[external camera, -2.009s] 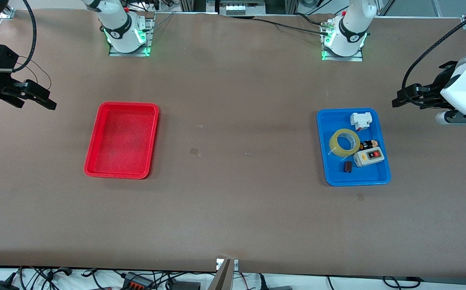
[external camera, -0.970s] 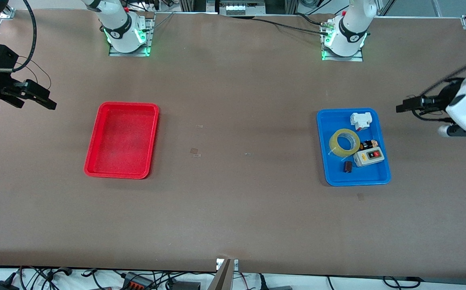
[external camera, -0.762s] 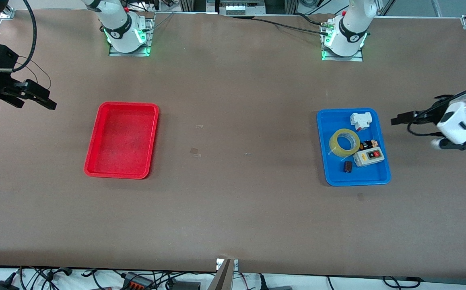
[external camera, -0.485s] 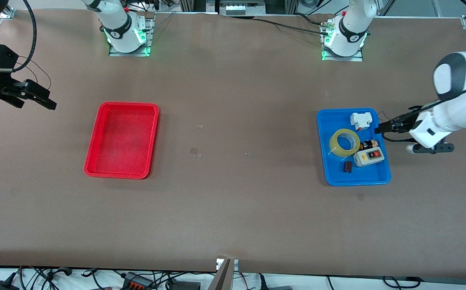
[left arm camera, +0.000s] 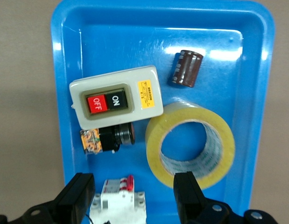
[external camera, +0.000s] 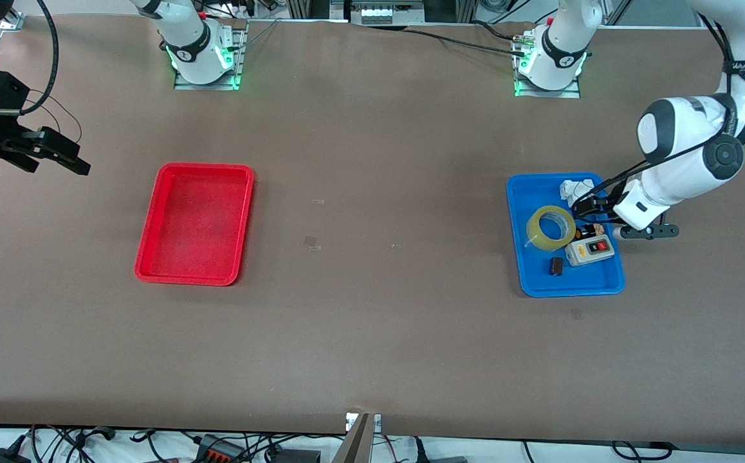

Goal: Place and move tape with both arms
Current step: 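Reach the left gripper down over the yellow tape roll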

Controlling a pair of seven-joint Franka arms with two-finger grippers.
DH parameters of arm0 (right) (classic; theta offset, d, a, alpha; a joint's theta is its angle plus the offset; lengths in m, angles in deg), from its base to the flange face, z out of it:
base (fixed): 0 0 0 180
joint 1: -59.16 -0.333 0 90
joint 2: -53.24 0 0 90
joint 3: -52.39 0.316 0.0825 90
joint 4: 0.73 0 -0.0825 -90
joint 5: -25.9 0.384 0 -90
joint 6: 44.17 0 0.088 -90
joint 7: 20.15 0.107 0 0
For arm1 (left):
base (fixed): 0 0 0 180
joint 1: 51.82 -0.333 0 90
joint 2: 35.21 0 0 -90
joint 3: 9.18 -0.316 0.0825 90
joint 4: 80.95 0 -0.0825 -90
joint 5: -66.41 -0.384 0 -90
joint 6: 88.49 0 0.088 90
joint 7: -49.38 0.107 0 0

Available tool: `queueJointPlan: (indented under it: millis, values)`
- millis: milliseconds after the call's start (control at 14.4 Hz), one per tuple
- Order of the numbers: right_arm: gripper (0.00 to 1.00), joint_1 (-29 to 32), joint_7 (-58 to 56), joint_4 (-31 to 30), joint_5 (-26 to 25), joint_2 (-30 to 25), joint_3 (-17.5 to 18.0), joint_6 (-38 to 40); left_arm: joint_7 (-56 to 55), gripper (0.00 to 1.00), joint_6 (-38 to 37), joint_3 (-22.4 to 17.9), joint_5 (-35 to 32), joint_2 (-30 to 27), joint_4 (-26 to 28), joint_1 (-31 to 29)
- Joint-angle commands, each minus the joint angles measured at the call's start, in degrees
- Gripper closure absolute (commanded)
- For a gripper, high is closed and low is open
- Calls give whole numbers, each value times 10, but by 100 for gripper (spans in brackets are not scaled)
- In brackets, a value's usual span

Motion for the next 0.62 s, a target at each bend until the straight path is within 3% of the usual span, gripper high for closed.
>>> queueJointPlan:
  millis: [0, 554]
  values:
    - [2, 5, -9, 1, -5, -4, 3, 4, 6, 0, 33, 1, 8, 37, -2, 8]
    - [2, 5, -9, 1, -4, -3, 3, 4, 24, 0, 55, 1, 7, 89, -1, 36]
